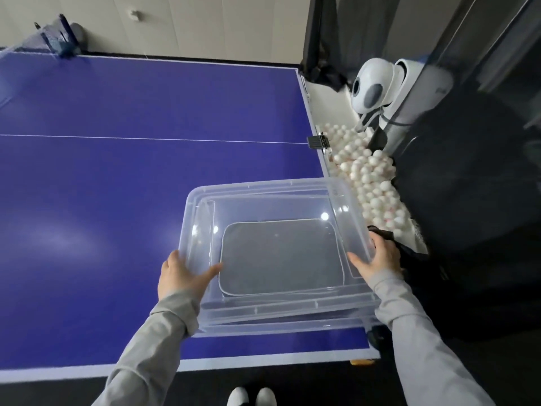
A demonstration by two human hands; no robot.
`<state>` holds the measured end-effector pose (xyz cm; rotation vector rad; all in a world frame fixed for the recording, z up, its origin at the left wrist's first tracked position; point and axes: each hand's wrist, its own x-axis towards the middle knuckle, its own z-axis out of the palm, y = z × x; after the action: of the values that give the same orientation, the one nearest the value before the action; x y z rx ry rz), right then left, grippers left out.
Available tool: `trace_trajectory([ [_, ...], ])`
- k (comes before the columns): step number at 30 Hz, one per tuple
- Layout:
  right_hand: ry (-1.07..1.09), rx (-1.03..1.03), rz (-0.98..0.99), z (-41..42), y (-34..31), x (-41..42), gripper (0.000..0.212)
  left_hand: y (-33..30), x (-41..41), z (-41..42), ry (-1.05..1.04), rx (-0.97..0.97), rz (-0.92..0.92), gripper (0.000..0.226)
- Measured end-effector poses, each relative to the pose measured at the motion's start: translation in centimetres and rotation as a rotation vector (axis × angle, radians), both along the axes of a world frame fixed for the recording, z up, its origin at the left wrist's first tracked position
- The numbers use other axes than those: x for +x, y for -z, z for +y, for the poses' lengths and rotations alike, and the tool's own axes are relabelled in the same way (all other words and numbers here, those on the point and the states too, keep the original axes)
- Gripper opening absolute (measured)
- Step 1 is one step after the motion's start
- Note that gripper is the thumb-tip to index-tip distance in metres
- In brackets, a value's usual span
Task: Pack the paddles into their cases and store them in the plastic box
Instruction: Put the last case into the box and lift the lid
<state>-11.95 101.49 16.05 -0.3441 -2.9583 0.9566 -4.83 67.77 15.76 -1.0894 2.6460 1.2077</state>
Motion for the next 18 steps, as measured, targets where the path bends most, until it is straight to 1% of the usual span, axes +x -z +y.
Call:
trace_trajectory([
  [8,0.024,0.009,-0.008,1.8,1.2,2.4,0.064,0.4,0.6,1.1,0.053,-0.036,-0.001,0.076],
  [13,0.023,-0.033,-0.029,1.8,1.8,2.7,0.066,0.5,0.7,1.0,0.057,-0.046,0.015,0.077],
  [15,0.023,-0.030,-0.056,1.7,2.0,2.8,0.067,0.7,1.0,1.1,0.059,-0.041,0.005,0.076],
  [18,0.013,-0.007,-0.040,1.7,2.5,3.3,0.068,1.4,1.9,1.3,0.057,-0.028,0.009,0.081],
])
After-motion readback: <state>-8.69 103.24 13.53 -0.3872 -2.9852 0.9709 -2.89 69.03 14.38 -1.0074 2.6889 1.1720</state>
